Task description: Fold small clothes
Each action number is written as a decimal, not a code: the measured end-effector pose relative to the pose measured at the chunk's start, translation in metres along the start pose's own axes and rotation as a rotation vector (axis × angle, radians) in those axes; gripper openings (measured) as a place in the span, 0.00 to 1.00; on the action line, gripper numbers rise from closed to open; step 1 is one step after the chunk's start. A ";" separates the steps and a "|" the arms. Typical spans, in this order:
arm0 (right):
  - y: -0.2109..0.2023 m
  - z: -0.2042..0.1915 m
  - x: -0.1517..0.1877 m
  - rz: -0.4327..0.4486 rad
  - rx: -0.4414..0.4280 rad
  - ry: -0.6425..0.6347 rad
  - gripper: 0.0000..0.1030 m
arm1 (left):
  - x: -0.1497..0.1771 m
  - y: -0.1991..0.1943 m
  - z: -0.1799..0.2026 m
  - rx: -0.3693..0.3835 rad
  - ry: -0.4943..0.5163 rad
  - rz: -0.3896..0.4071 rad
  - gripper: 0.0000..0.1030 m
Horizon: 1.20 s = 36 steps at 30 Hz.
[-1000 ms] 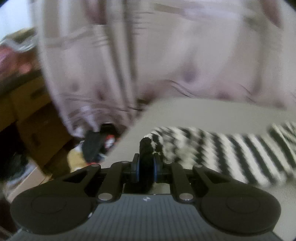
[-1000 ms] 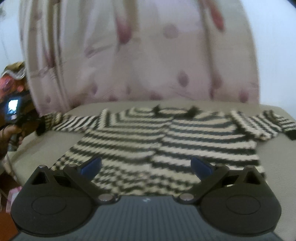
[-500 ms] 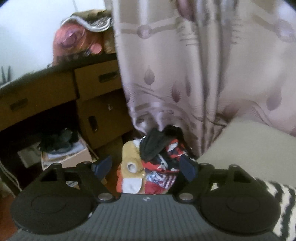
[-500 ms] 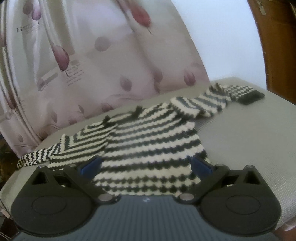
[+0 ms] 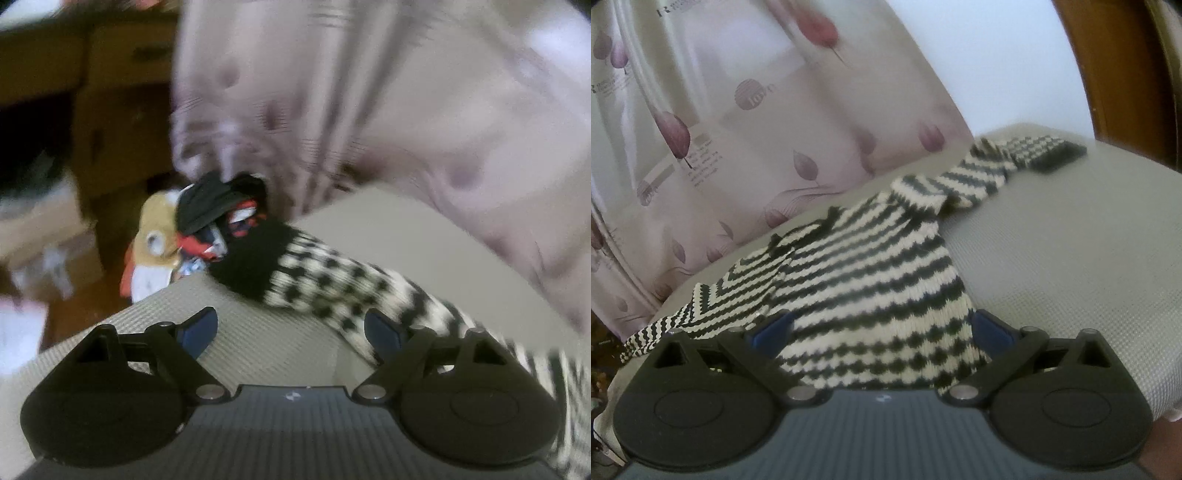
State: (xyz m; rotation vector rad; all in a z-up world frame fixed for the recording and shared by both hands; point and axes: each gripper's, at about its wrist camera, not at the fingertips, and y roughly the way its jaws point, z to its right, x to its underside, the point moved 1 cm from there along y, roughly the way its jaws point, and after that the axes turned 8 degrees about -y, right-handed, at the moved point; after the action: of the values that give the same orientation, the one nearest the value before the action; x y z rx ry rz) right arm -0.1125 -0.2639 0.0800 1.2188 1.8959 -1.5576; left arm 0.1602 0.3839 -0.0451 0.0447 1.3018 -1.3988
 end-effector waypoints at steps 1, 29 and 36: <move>-0.001 -0.001 0.000 0.002 0.000 -0.004 1.00 | -0.003 0.001 -0.006 0.006 -0.029 0.016 0.83; -0.006 0.032 -0.010 0.047 -0.006 0.058 1.00 | 0.048 -0.148 -0.008 -0.104 0.021 0.320 0.91; 0.006 0.092 -0.047 0.116 0.112 0.015 1.00 | 0.111 -0.175 0.087 0.200 0.235 0.227 0.99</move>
State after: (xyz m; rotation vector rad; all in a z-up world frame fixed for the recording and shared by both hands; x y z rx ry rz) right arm -0.1018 -0.3663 0.0845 1.3664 1.7342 -1.6147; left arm 0.0532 0.2001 0.0270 0.4902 1.2965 -1.3510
